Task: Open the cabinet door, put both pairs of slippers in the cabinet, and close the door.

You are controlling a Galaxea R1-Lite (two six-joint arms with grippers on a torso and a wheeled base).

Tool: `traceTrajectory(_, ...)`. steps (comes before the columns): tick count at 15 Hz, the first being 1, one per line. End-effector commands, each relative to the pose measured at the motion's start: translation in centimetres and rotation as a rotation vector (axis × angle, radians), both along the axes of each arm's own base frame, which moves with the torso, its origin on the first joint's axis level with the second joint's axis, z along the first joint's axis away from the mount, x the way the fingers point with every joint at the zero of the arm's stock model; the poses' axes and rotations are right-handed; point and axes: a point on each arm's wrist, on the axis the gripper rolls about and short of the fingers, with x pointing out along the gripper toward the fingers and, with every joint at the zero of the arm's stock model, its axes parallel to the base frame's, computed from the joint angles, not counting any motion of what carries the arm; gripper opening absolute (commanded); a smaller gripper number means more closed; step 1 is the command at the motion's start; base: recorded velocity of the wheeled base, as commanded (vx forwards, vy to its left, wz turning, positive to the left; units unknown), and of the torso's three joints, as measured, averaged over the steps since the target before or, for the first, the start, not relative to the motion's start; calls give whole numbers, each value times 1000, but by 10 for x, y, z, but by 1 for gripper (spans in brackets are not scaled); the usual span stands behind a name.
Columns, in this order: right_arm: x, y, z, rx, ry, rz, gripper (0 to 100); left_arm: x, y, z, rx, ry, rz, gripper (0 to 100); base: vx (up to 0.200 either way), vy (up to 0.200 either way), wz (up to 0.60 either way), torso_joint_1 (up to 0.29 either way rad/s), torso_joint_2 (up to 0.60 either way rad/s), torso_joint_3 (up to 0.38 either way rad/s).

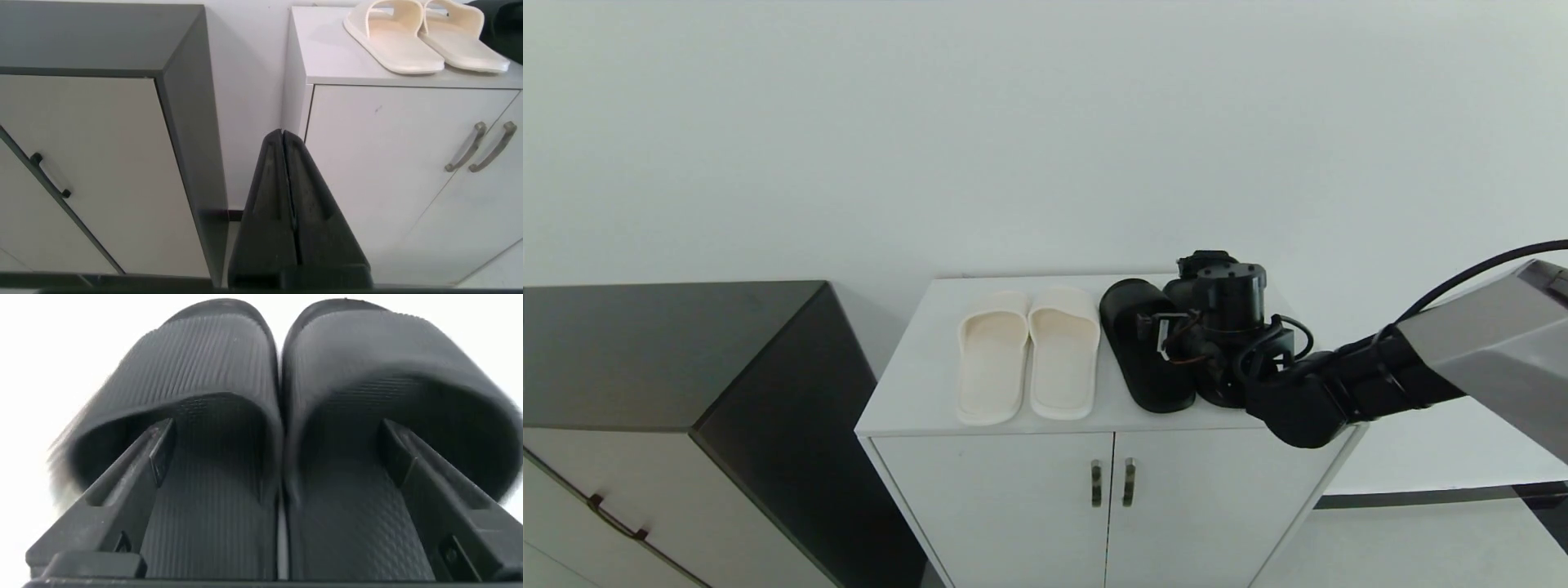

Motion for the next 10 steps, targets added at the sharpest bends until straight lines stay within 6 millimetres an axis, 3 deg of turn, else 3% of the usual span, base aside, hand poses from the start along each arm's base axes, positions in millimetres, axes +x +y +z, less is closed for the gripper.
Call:
traceTrajectory(1, 14, 3, -11, -9, 3, -9, 100, 0, 0, 0, 0, 0, 0, 0, 0, 0, 0, 0, 0, 0)
traceTrajectory(6, 34, 0, -11, -31, -30, -35, 100, 0, 0, 0, 0, 0, 1, 0, 0, 0, 0, 0, 0, 0)
traceTrajectory(7, 35, 0, -11, -32, -30, -34, 0, 0, 0, 0, -2, 0, 1, 0, 0, 0, 0, 0, 0, 0)
traceTrajectory(10, 34, 1, -11, -51, -32, -33, 0, 0, 0, 0, 0, 0, 1, 0, 0, 0, 0, 0, 0, 0)
